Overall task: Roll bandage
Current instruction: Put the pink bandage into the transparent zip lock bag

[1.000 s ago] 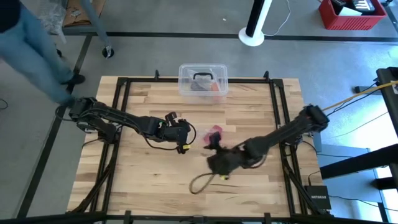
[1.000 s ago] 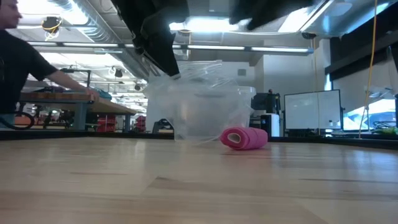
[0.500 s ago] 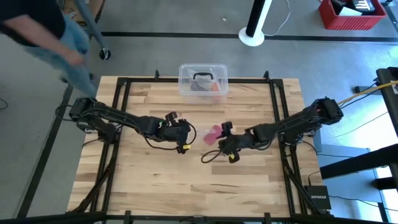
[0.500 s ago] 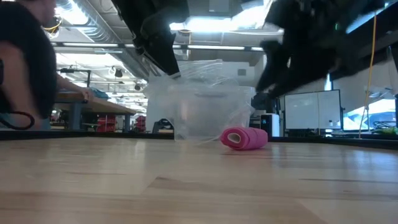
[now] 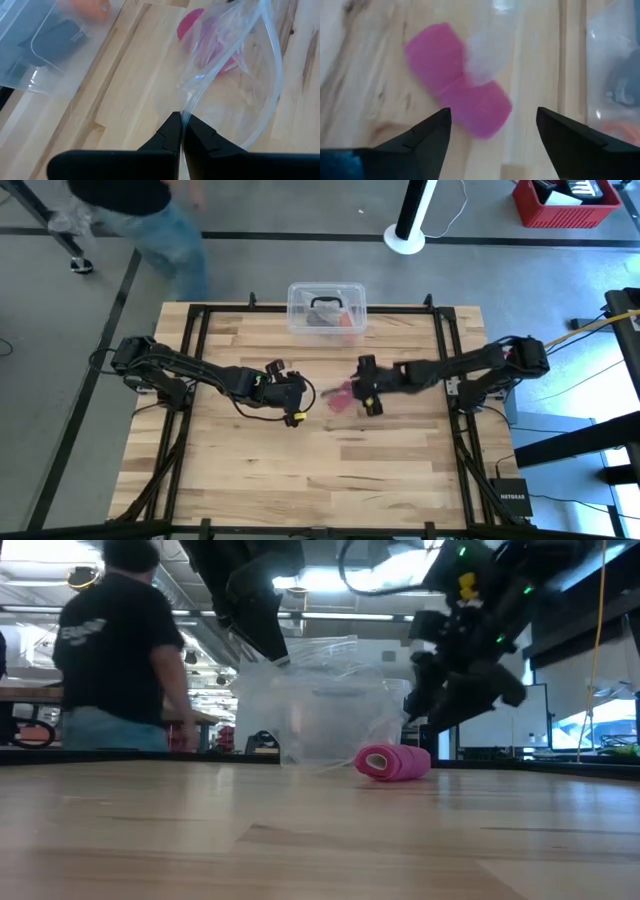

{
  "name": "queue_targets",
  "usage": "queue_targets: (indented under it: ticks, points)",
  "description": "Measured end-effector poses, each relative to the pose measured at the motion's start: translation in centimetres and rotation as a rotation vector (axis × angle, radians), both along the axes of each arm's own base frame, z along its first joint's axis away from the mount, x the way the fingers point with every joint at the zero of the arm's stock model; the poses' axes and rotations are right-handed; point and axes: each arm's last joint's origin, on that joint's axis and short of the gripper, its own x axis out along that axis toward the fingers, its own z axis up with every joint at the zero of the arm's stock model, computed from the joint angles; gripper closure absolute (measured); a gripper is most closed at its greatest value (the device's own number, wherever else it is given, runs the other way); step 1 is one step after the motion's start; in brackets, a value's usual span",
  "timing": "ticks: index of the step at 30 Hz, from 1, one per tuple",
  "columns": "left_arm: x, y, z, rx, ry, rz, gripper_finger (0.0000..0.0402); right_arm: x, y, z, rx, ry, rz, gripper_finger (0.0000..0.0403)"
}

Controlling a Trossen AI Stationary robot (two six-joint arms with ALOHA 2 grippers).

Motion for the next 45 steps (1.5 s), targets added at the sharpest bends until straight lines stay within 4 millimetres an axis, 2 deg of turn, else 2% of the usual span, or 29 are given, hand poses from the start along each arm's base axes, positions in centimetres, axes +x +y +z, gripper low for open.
queue_targets:
  ticks: [4, 7, 15, 22, 27, 31, 37, 41, 45]
  points:
    - [0.0, 0.0, 0.0, 0.0, 0.001, 0.0, 0.0396, -0.4, -2.9, -1.0, 0.109, -0.095, 0.041, 0.0118]
    - [0.0, 0.0, 0.0, 0.0, 0.001, -0.001, 0.0396, -1.2, -3.9, -2.3, 0.193, -0.144, 0.077, 0.0125]
    - [0.0, -0.1, 0.0, -0.012, -0.005, 0.012, 0.0396, -1.2, -3.8, -5.1, 0.274, -0.189, 0.151, 0.0127]
    - [0.0, -0.1, 0.0, -0.014, -0.006, 0.01, 0.0396, -0.8, -3.9, -6.2, 0.264, -0.174, 0.165, 0.0127]
    - [0.0, -0.1, 0.0, -0.014, -0.005, 0.01, 0.0396, -1.0, -3.8, -6.3, 0.357, -0.148, 0.094, 0.0127]
    - [0.0, -0.1, 0.0, -0.014, -0.006, 0.01, 0.0396, -1.0, -3.7, -6.3, 0.525, -0.146, -0.042, 0.0127]
    - [0.0, -0.1, 0.0, -0.016, -0.007, 0.012, 0.0396, -1.4, -3.4, -6.0, 0.647, -0.114, -0.055, 0.0127]
    - [0.0, -0.1, 0.0, -0.014, -0.007, 0.009, 0.0396, -1.7, -3.3, -4.1, 0.634, -0.08, -0.045, 0.0127]
    - [0.0, -0.1, 0.0, -0.014, -0.008, 0.009, 0.0396, -1.8, -3.4, -1.8, 0.517, -0.133, -0.026, 0.0127]
